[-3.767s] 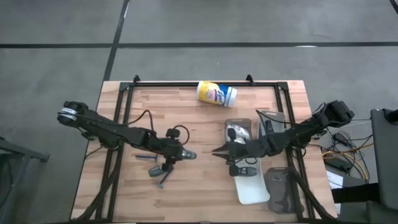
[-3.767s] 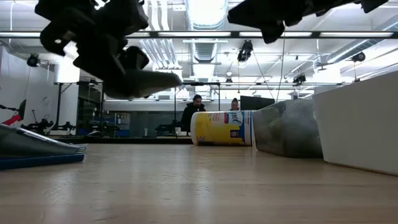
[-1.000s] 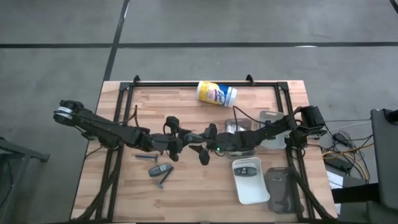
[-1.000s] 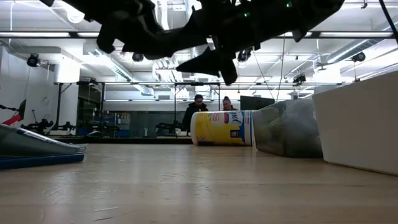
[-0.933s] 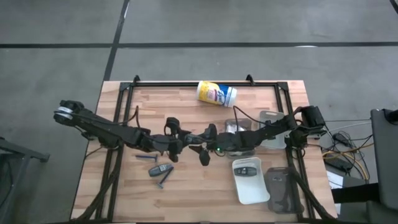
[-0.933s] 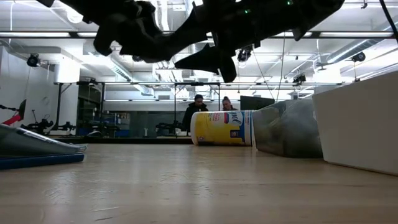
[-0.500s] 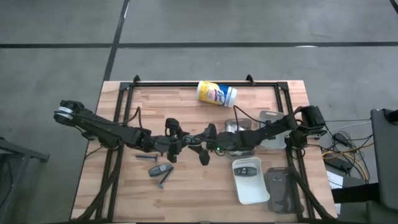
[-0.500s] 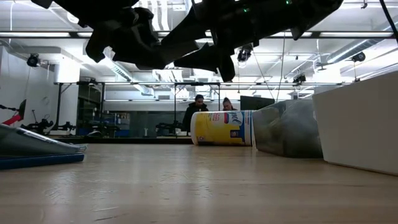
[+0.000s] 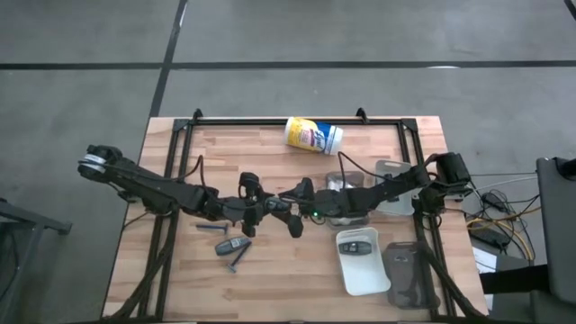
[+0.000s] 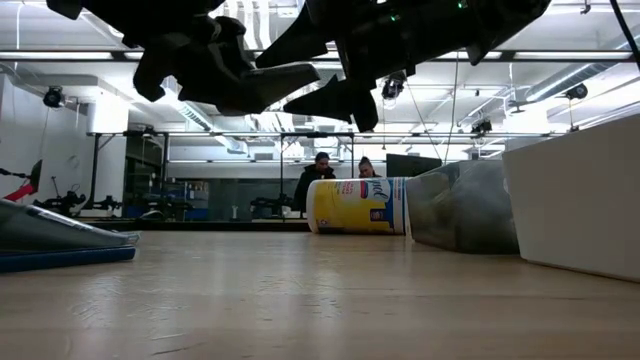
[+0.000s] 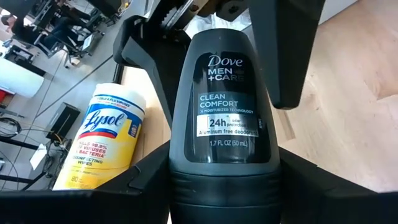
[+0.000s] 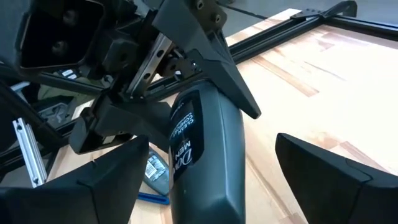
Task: Pick & Place Travel size toiletries
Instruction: Put the top deodorant into the white bin
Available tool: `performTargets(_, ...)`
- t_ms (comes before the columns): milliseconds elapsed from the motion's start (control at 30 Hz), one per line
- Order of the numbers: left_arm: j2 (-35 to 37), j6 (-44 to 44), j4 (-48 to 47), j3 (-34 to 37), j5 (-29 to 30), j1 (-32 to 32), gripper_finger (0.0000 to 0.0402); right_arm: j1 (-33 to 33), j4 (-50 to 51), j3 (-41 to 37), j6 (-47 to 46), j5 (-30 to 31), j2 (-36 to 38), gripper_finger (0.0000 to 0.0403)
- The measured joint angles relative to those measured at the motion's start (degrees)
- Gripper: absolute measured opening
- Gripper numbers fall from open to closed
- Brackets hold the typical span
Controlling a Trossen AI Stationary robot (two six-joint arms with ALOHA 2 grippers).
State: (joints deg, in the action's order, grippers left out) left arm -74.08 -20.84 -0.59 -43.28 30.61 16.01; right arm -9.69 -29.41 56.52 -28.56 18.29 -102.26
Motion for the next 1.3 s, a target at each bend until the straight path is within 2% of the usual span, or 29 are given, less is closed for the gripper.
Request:
performTargets(233,0.0,0.0,2.5,0.6,-0.8,0.0,0.0218,0.3,0.0,0.0,0.0,0.1,0.0,0.031)
performTargets(567,0.0,0.2,2.9,0.6,-0.9,0.0,0.0218,0.4,-0.3,0.1,1.1,-0.1,0.1,0.0194)
performTargets(700,0.0,0.0,2.6,0.7,-0.4,0.0,0.0218,0.5,-0.2,0.1,1.0,-0.2,0.1,0.016)
performTargets(933,0.0,1.5,3.3,1.6,-1.4,0.0,0.0238,0.5,0.6,0.1,2.0,-0.5,0.1,0.0166)
performTargets(1300,0.8,5.6,-1.1,1.3,1.4,0.0,0.0284,0.5,4.2,0.1,2.0,-0.2,0.8,0.0172)
